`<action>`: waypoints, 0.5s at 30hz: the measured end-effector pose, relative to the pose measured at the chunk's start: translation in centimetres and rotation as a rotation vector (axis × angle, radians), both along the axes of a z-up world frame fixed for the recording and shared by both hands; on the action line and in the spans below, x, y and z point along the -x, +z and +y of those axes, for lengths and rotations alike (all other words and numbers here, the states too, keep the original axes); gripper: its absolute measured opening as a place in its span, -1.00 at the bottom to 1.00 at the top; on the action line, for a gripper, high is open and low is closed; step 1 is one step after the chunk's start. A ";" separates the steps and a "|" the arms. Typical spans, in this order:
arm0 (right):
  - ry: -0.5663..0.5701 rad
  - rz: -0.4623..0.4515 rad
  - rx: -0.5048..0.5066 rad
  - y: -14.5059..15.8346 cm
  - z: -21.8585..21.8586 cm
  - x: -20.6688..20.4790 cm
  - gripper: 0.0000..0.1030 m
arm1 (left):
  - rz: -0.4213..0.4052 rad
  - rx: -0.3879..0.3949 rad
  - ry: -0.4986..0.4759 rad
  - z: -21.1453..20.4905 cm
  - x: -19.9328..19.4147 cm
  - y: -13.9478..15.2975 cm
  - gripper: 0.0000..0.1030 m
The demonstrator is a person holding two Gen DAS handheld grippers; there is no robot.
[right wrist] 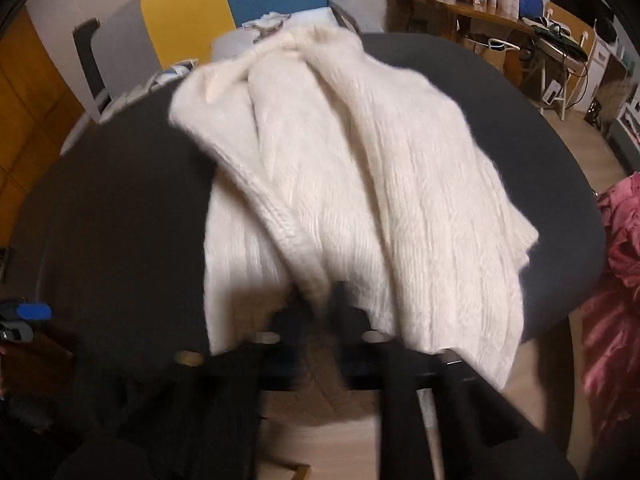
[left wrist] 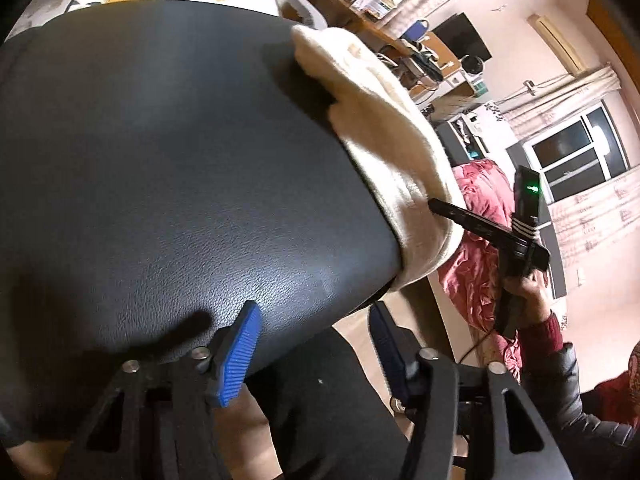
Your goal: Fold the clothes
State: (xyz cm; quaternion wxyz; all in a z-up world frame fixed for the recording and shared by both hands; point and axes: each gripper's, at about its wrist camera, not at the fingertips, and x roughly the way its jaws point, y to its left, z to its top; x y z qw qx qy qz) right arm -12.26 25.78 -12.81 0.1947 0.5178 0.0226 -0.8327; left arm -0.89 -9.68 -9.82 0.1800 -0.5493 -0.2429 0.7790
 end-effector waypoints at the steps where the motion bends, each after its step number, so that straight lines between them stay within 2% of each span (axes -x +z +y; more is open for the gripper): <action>1: -0.008 -0.008 0.046 0.1 0.1 -0.4 -0.84 | -0.009 -0.016 0.017 -0.3 -0.1 -0.2 -0.03; 5: -0.041 -0.040 0.228 0.6 0.7 -2.0 -0.84 | -0.048 -0.039 0.050 -0.7 0.2 -0.9 -0.07; 11: -0.073 -0.172 0.491 -0.5 -1.0 -3.7 -0.84 | -0.027 -0.054 0.022 -0.2 -0.3 -0.1 -0.07; 15: -0.049 -0.226 0.564 -0.8 -3.7 -4.3 -0.84 | -0.013 -0.087 0.031 -0.7 -0.7 0.4 -0.07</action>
